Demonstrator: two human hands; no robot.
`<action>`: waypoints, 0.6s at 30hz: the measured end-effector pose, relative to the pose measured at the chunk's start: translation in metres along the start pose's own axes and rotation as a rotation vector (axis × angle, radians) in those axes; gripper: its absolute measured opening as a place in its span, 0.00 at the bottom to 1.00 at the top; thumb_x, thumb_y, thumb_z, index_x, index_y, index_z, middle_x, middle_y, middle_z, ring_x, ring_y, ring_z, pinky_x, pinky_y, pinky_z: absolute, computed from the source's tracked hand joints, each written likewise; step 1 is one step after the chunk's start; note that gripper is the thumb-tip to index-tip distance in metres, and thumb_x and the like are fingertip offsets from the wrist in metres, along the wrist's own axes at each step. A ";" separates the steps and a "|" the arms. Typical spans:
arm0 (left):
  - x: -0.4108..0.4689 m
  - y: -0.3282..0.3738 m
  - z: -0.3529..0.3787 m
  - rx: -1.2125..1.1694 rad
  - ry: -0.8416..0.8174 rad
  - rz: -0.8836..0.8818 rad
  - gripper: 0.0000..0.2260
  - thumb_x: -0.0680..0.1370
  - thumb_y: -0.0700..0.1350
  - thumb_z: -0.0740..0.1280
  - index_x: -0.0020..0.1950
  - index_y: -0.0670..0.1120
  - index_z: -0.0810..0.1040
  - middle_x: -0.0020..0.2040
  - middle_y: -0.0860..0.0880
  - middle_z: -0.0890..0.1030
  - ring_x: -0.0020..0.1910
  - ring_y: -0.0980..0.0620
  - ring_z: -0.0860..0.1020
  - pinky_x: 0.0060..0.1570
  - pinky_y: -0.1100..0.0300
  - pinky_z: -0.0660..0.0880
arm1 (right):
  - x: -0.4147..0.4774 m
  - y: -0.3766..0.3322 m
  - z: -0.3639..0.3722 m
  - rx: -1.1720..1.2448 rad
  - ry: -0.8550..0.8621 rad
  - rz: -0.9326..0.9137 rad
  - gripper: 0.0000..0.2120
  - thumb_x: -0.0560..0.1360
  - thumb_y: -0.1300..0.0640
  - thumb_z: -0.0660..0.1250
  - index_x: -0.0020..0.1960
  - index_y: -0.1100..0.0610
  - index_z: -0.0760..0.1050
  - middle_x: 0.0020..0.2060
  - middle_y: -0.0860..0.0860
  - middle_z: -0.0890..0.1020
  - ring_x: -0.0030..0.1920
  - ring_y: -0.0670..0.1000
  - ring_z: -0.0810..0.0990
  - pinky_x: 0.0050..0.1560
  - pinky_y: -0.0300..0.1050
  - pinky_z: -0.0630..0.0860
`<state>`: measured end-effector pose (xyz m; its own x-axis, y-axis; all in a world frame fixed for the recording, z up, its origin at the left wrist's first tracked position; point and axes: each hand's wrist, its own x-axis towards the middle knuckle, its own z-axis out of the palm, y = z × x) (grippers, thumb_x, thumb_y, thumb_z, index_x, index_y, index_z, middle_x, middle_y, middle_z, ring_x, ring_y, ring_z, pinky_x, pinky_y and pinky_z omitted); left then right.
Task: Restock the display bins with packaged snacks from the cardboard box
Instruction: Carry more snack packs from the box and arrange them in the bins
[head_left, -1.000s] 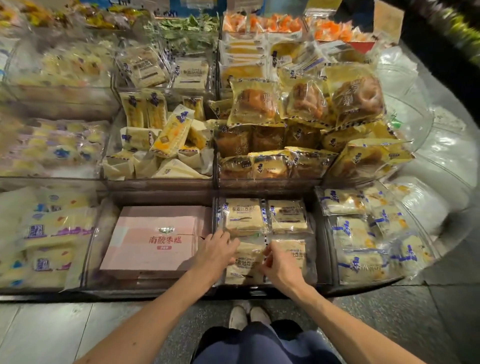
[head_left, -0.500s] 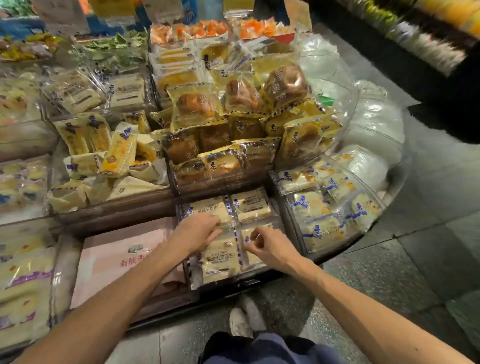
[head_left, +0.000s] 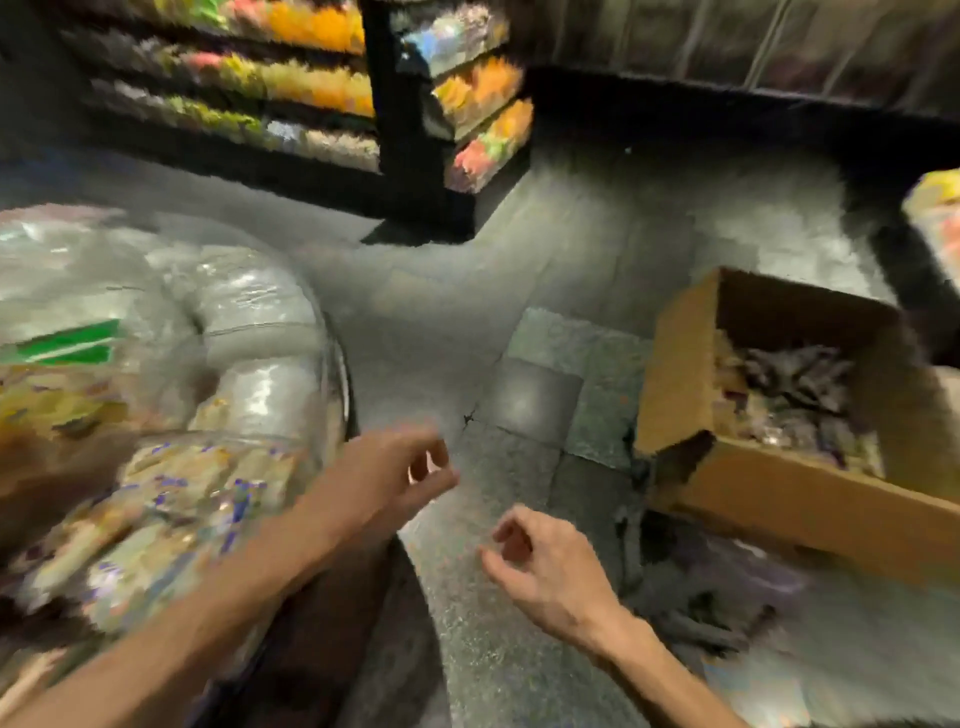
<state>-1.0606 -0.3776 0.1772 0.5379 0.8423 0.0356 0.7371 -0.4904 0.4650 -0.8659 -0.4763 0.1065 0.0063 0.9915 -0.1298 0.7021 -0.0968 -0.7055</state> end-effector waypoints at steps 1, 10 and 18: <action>0.026 0.025 0.023 -0.003 -0.047 0.071 0.08 0.78 0.56 0.70 0.46 0.53 0.79 0.35 0.58 0.74 0.33 0.62 0.71 0.36 0.68 0.65 | -0.006 0.026 -0.020 0.003 0.042 0.044 0.14 0.70 0.34 0.64 0.43 0.45 0.72 0.35 0.43 0.79 0.37 0.41 0.76 0.43 0.41 0.72; 0.206 0.189 0.218 -0.029 -0.364 0.289 0.04 0.78 0.44 0.66 0.49 0.48 0.80 0.47 0.49 0.83 0.49 0.47 0.80 0.46 0.58 0.71 | -0.011 0.216 -0.158 0.105 0.312 0.462 0.09 0.77 0.47 0.69 0.43 0.51 0.74 0.34 0.45 0.78 0.36 0.42 0.75 0.40 0.39 0.70; 0.364 0.257 0.352 -0.084 -0.533 0.297 0.08 0.79 0.46 0.65 0.56 0.48 0.79 0.54 0.48 0.82 0.53 0.48 0.80 0.52 0.55 0.76 | 0.053 0.355 -0.254 0.131 0.427 0.748 0.09 0.78 0.44 0.68 0.44 0.47 0.73 0.40 0.45 0.81 0.41 0.44 0.80 0.46 0.42 0.76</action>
<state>-0.5312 -0.2756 -0.0015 0.8619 0.4335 -0.2631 0.5013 -0.6494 0.5719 -0.4355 -0.4356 0.0265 0.7181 0.6090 -0.3370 0.3196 -0.7187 -0.6175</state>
